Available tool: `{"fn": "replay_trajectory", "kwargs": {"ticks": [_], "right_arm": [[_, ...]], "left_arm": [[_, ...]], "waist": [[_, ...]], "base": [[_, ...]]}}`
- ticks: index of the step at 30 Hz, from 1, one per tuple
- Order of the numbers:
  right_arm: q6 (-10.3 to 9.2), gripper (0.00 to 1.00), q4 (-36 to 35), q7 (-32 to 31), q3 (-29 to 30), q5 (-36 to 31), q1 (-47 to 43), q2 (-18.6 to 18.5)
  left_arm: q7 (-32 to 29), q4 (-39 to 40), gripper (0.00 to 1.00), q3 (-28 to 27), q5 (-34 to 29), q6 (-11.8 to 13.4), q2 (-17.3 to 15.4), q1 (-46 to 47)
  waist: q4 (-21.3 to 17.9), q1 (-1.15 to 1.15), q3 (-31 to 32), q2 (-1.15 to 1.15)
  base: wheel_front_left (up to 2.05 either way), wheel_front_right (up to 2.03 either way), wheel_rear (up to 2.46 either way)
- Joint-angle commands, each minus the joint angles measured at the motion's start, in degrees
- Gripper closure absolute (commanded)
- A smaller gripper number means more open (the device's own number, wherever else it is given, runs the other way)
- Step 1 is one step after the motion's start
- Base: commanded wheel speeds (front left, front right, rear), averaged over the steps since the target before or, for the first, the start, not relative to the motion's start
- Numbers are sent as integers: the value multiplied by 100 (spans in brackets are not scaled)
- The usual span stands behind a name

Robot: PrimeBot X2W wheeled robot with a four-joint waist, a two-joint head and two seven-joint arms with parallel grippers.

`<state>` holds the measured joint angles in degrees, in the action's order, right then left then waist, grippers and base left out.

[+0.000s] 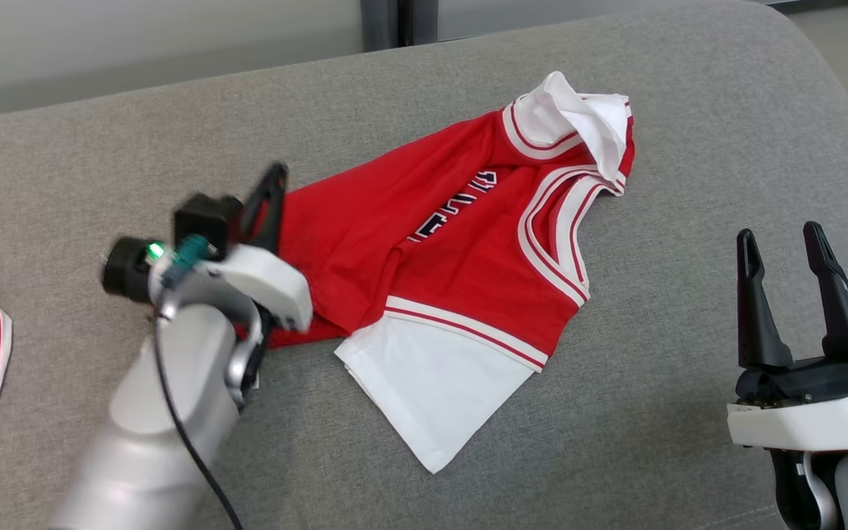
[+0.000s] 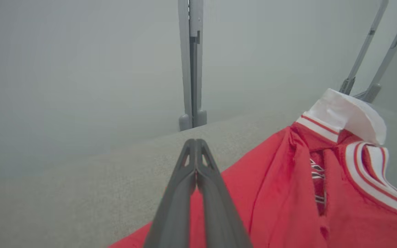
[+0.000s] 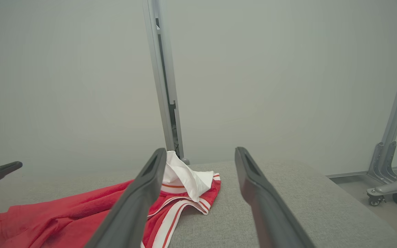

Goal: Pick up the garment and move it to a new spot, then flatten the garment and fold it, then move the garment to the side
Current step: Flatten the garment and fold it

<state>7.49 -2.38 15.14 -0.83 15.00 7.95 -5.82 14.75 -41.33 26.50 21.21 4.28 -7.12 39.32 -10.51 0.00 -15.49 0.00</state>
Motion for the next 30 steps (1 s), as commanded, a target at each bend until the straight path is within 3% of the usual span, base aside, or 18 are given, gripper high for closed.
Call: {"fn": "replay_trajectory", "kwargs": {"ticks": [1, 6, 12, 22, 30], "right_arm": [[0, 0, 20, 3, -10, 11, 66, -2], [0, 0, -36, 3, 46, -13, 102, 39], [0, 0, -117, 3, 93, -41, 76, 43], [0, 0, -187, 3, -11, -122, -34, -87], [0, 0, -154, 3, -53, -164, -183, -123]], "left_arm": [[39, 199, 100, -213, 115, 88, -134, 190], [44, 1342, 100, -923, 252, 196, -329, 188], [46, 2538, 100, -1696, 249, 195, -331, -564], [48, 3424, 100, -2244, 95, 9, 70, -2290], [48, 3417, 100, -2193, 202, -101, 377, -3287]], "waist": [[-26, 0, -6, 0], [-19, 0, -13, 0], [176, 0, 179, 0], [618, 0, 591, 0], [940, 0, 887, 0]], "base": [[0, 0, 0], [0, 0, 0], [0, 0, 0], [0, 0, 0], [0, 0, 0]]}}
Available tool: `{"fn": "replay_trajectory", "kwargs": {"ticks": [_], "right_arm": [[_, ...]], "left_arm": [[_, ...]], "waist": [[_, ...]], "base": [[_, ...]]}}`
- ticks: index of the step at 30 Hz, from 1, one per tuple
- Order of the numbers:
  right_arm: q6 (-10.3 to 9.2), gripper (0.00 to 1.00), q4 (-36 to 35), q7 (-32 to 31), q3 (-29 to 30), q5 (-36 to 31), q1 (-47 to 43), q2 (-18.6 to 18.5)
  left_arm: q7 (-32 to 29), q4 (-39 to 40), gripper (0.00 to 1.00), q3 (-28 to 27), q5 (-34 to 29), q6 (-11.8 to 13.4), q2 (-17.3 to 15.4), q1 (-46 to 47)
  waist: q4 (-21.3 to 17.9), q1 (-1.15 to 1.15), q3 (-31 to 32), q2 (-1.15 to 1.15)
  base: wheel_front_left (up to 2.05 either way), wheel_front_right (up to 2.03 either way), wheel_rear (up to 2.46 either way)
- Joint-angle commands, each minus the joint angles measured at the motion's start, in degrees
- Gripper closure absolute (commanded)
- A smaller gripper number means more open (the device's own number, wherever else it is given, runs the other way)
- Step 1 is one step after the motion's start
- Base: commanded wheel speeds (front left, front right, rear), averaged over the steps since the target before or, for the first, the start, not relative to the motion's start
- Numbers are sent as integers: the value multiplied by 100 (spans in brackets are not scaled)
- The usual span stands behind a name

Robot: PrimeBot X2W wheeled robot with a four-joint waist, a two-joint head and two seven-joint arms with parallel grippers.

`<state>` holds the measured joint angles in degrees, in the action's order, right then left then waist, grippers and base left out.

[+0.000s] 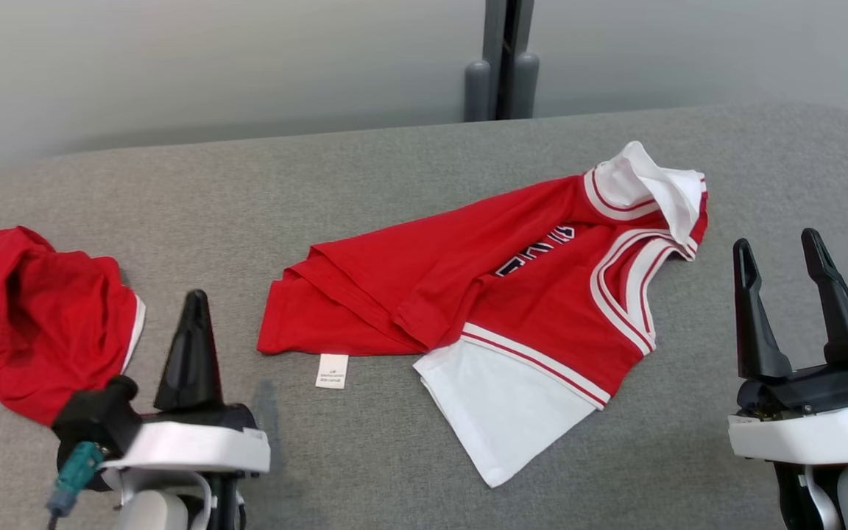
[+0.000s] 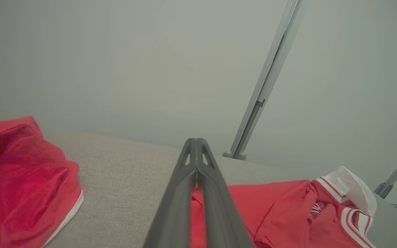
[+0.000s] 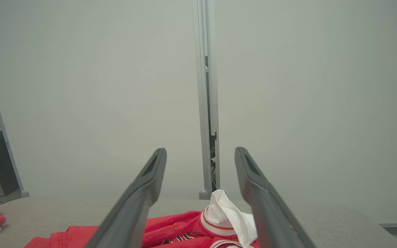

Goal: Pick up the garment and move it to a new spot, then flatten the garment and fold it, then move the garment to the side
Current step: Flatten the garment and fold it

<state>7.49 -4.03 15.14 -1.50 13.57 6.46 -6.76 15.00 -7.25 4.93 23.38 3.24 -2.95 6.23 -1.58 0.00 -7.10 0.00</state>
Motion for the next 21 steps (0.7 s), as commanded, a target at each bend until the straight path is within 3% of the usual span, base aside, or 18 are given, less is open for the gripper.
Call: {"fn": "replay_trajectory", "kwargs": {"ticks": [1, 2, 3, 21], "right_arm": [[0, 0, 14, 3, 16, -23, -48, -25], [0, 0, 18, 3, -1, -20, -57, -23], [0, 0, 24, 3, -12, -20, -70, -26], [0, 0, 119, 3, -74, -10, -98, -44]], "left_arm": [[22, -9, 100, 33, -76, -17, -31, -25], [23, 7, 63, 88, -171, -33, -18, -59], [23, 29, 0, 96, -203, -31, -14, -85], [24, -89, 0, 332, -140, 60, -3, -140]], "waist": [[70, 0, 64, 0], [84, 0, 77, 0], [99, 0, 93, 0], [134, 0, 167, 0]], "base": [[0, 0, 0], [0, 0, 0], [0, 0, 0], [0, 0, 0]]}}
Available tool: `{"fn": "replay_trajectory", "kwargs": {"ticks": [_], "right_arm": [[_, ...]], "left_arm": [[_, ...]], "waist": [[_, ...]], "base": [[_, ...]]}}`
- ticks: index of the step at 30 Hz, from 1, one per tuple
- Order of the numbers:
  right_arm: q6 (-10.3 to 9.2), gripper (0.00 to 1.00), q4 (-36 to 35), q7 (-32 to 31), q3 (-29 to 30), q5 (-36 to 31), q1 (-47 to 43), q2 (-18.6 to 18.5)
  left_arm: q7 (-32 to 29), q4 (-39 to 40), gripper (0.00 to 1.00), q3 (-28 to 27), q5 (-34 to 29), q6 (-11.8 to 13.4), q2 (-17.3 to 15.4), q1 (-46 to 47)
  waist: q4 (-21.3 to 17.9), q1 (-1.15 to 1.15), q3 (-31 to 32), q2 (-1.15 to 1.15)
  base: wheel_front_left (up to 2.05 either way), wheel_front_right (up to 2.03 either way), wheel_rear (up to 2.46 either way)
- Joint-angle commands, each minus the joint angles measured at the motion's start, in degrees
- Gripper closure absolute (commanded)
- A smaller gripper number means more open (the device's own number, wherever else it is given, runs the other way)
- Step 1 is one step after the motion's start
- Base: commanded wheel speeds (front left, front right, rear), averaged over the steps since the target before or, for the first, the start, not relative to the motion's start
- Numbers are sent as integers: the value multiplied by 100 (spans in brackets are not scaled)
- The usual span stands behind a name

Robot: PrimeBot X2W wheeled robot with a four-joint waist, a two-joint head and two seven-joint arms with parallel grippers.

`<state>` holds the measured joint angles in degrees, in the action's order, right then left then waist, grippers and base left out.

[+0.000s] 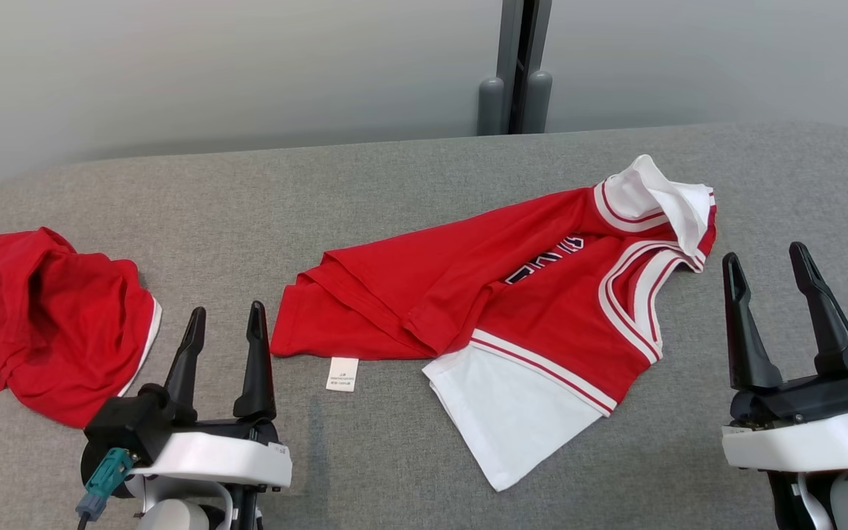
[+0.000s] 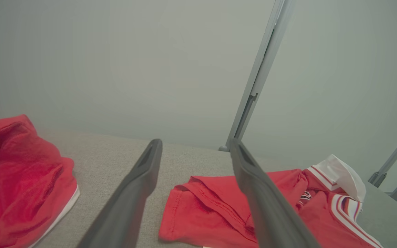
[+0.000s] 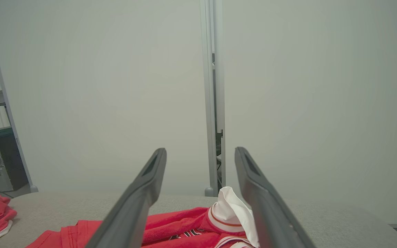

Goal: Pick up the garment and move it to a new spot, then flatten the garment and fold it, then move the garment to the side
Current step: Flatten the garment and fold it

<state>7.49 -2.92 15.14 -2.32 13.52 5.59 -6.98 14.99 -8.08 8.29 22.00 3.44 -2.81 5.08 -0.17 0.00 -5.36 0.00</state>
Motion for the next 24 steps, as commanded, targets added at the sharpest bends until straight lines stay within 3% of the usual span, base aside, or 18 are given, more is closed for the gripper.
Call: {"fn": "replay_trajectory", "kwargs": {"ticks": [1, 10, 18, 24], "right_arm": [[0, 0, 7, 3, 13, -3, -12, -25], [0, 0, -10, 3, -15, -2, 3, -34], [0, 0, 43, 3, -81, -17, 126, -43], [0, 0, 57, 3, -86, 4, 235, 17]], "left_arm": [[25, 4, 0, -2, 15, 35, -18, -17], [24, -79, 0, 73, -72, 18, -15, -24], [-394, -1325, 0, 859, -660, -298, -110, 525], [-898, -1891, 0, 1137, -842, -462, -144, 1263]], "waist": [[-11, 0, -13, 0], [-60, 0, -80, 0], [-364, 0, -458, 0], [-670, 0, -804, 0]], "base": [[0, 0, 0], [0, 0, 0], [0, 0, 0], [0, 0, 0]]}}
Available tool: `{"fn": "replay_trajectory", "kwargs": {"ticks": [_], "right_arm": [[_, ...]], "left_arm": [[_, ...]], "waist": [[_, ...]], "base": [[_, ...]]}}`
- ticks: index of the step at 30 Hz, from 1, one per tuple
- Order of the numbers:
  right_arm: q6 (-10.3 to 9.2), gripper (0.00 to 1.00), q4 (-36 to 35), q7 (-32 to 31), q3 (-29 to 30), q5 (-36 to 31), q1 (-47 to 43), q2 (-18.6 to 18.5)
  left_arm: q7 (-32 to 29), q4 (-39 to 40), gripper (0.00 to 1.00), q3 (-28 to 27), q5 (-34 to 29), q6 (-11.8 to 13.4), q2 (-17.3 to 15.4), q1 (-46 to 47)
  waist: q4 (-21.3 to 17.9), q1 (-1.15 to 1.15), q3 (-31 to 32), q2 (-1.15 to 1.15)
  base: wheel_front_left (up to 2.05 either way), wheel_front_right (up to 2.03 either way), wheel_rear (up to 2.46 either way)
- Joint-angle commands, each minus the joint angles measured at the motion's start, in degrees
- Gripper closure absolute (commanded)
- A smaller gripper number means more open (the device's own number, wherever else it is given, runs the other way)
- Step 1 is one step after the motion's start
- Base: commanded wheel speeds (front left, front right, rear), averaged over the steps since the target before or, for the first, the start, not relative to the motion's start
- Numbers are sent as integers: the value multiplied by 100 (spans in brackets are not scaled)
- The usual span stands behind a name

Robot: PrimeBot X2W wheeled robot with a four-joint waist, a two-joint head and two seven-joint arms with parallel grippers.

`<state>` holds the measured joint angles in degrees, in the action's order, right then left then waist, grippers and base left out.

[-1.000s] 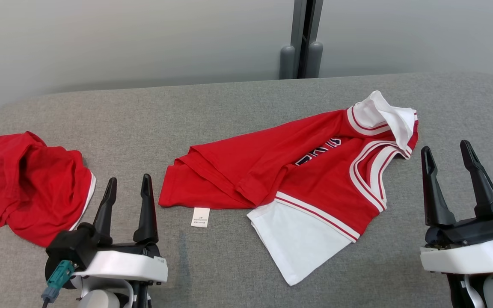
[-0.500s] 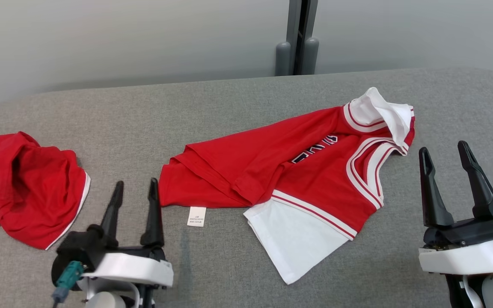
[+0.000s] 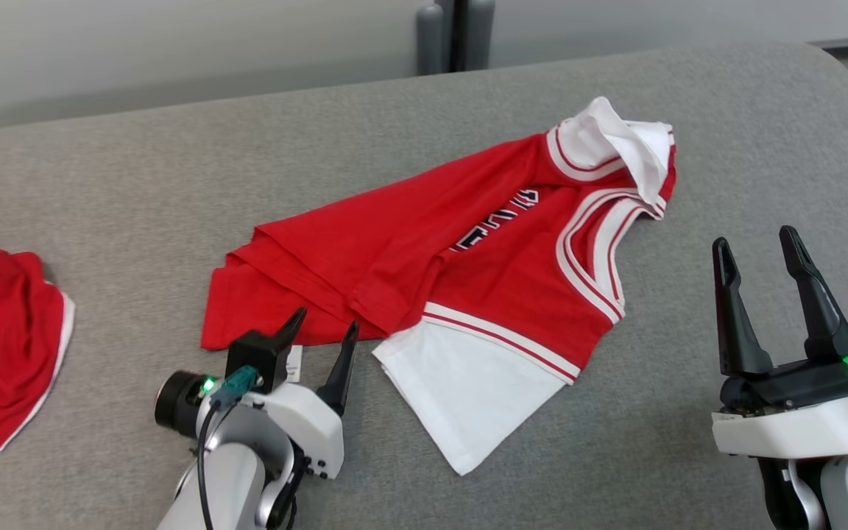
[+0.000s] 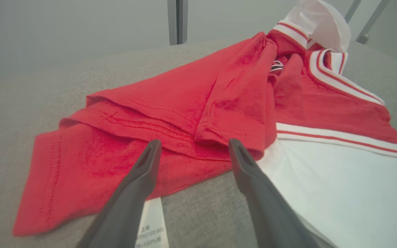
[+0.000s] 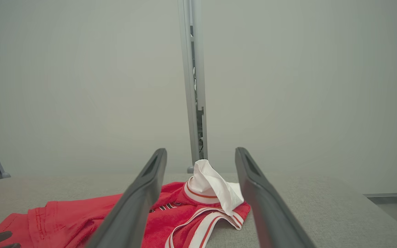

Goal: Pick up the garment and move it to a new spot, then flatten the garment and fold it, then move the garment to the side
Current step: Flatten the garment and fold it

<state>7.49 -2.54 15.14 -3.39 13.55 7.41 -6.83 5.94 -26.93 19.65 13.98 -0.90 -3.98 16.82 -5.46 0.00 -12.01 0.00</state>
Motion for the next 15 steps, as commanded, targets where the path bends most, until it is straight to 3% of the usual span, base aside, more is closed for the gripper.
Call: {"fn": "replay_trajectory", "kwargs": {"ticks": [1, 8, 15], "right_arm": [[0, 0, 33, 3, 1, 2, 58, 11], [0, 0, 60, 3, -5, 30, 194, 101], [0, 0, 48, 3, 32, 31, 216, 135]], "left_arm": [[-61, -79, 0, 32, -59, -59, -33, 210], [-448, -608, 0, 172, -153, -160, -150, 1007], [-567, -835, 0, 295, -201, -170, -176, 1208]], "waist": [[-197, 0, -189, 0], [-540, 0, -428, 0], [-600, 0, -472, 0]], "base": [[0, 0, 0], [0, 0, 0], [0, 0, 0]]}}
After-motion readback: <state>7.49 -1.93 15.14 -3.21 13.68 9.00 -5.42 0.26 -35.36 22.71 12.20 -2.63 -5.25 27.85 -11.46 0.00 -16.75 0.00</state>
